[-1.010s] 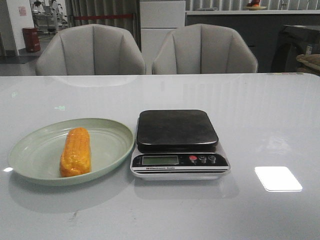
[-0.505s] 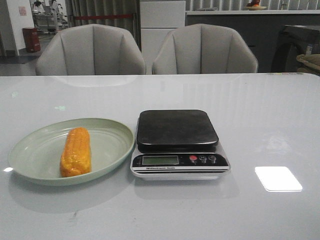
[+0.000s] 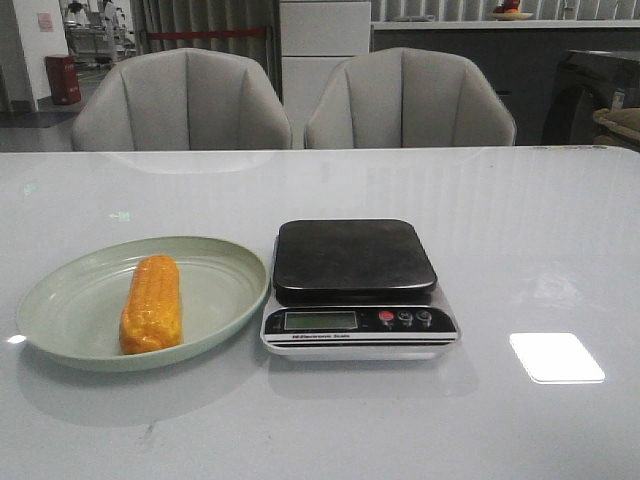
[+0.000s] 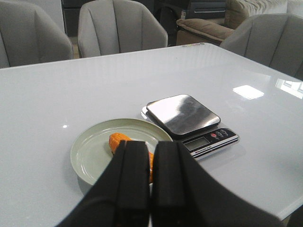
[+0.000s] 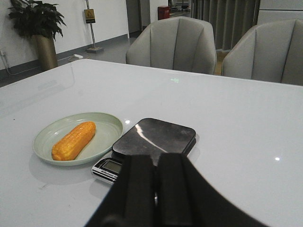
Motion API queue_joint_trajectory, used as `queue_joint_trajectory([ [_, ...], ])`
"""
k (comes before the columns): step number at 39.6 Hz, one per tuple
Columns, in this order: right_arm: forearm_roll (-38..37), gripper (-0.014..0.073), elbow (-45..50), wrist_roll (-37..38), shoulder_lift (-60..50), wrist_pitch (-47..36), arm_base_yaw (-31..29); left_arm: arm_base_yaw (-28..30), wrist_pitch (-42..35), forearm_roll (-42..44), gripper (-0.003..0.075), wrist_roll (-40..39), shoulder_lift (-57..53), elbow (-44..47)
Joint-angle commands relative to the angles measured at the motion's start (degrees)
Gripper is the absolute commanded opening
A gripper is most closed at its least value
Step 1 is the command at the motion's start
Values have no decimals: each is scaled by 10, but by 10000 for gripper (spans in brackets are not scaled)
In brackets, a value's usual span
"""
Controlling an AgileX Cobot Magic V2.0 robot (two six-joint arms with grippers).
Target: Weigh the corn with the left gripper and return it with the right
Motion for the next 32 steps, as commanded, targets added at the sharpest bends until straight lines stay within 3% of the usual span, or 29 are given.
queue_joint_trajectory([
  [1,-10,157,-16,-7,6,-50,-4,1,-47,3,114,-1,-3,-13],
  [20,-10,157,-16,-7,6,-51,-4,9,-64,33,114,-1,-3,22],
  [32,-10,157,-16,-7,6,-51,-4,140,-235,25,114,-1,-4,133],
])
